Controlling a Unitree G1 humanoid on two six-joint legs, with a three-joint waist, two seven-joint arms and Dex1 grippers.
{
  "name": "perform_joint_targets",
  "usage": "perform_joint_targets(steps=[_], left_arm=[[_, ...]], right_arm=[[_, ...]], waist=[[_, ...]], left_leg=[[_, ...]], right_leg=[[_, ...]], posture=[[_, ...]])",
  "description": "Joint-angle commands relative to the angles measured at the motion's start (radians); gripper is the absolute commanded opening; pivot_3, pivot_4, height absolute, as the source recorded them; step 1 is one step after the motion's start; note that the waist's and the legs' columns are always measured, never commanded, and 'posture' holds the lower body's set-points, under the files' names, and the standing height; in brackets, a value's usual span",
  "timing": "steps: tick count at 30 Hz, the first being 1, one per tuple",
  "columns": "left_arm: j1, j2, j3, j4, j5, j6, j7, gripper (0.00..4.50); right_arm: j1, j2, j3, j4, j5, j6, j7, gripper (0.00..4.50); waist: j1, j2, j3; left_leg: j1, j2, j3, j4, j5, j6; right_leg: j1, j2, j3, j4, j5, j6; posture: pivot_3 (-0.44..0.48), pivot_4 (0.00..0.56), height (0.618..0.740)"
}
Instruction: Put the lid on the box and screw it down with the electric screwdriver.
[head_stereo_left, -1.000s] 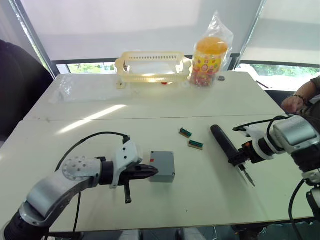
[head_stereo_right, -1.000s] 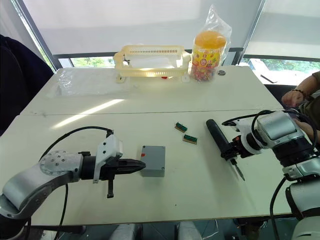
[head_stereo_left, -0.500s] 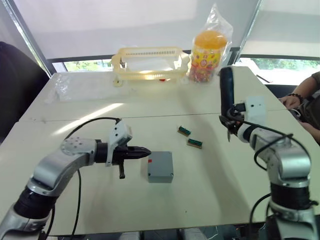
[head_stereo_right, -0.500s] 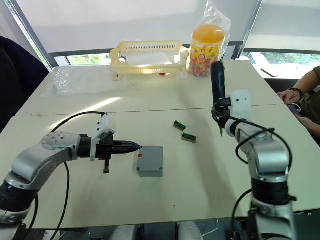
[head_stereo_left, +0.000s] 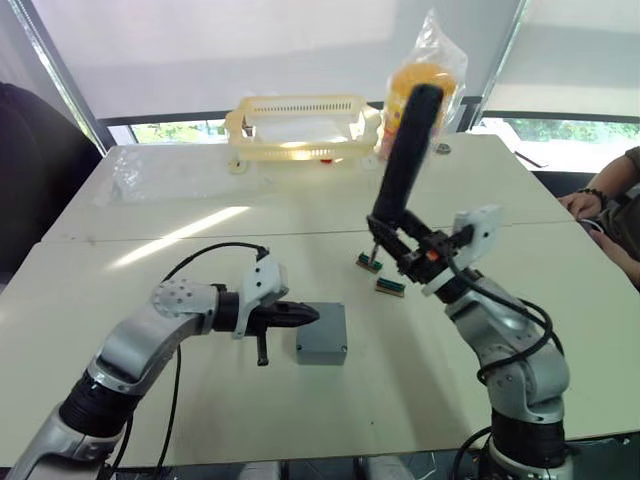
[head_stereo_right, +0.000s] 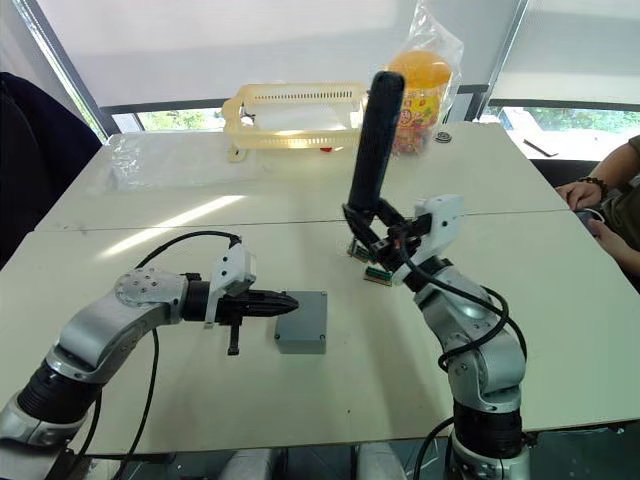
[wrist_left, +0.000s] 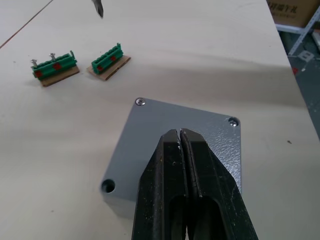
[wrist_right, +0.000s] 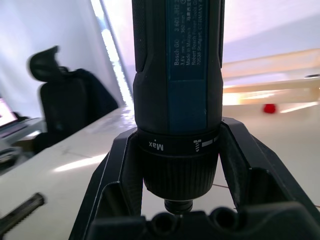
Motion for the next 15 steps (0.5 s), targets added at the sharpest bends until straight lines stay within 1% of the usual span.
perform_joint_targets(steps=[1, 7, 15], left_arm=[[0.022, 0.007, 0.013, -0.036, 0.007, -0.002, 0.011, 0.0], [0.065, 0.02, -0.008, -0.042, 0.054, -0.027, 0.007, 0.0], [0.09, 0.026, -0.009, -0.058, 0.068, -0.027, -0.002, 0.0]], right_arm=[[0.005, 0.009, 0.043, -0.031, 0.022, -0.063, 0.036, 1.75], [0.051, 0.009, 0.106, -0.036, 0.011, -0.092, 0.045, 1.75], [0.094, -0.002, 0.14, -0.026, -0.01, -0.132, 0.048, 1.75]], waist=[[0.0, 0.0, 0.0], [0.001, 0.0, 0.0], [0.002, 0.0, 0.0]], left_leg=[[0.0, 0.0, 0.0, 0.0, 0.0, 0.0], [0.0, 0.0, 0.0, 0.0, 0.0, 0.0], [0.001, 0.0, -0.001, 0.0, 0.0, 0.0]], right_leg=[[0.0, 0.0, 0.0, 0.0, 0.0, 0.0], [0.0, 0.0, 0.0, 0.0, 0.0, 0.0], [0.001, 0.0, -0.001, 0.0, 0.0, 0.0]], posture=[[0.0, 0.15, 0.74], [0.0, 0.15, 0.74], [0.0, 0.15, 0.74]])
